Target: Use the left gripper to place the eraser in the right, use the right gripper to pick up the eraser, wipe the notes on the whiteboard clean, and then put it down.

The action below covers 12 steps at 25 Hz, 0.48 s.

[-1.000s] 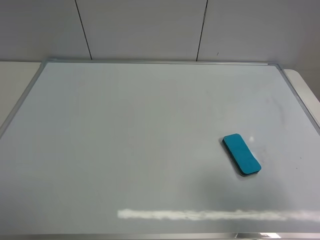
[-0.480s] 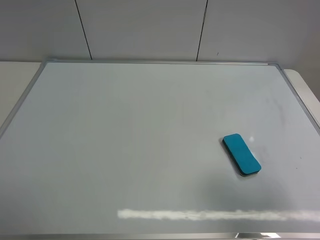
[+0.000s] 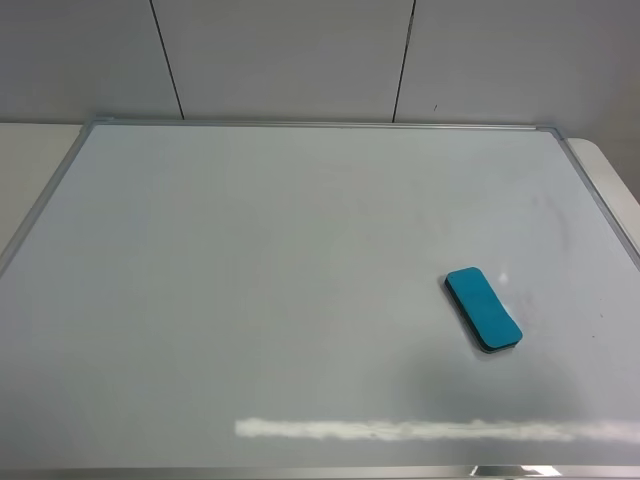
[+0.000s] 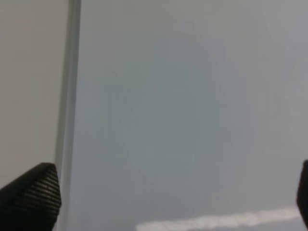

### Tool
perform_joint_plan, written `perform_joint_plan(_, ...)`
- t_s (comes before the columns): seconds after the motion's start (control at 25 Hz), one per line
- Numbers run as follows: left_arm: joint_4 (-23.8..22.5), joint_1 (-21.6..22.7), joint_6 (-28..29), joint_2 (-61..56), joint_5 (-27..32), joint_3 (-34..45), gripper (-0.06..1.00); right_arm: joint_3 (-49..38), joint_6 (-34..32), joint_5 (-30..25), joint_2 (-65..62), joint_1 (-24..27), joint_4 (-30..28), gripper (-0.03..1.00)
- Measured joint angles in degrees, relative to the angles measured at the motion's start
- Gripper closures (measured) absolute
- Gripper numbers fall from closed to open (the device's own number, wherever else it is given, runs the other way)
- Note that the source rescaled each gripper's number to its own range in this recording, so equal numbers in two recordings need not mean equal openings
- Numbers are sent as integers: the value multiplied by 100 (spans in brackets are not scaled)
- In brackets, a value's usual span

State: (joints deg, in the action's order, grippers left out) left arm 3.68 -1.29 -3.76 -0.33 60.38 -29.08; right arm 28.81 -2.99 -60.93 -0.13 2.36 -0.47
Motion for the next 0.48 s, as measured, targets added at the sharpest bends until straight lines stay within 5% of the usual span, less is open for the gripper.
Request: perform_joint_plan(0.48,0,0,-6,0,0,0,-5,0,97,-2,0,109,6,-3)
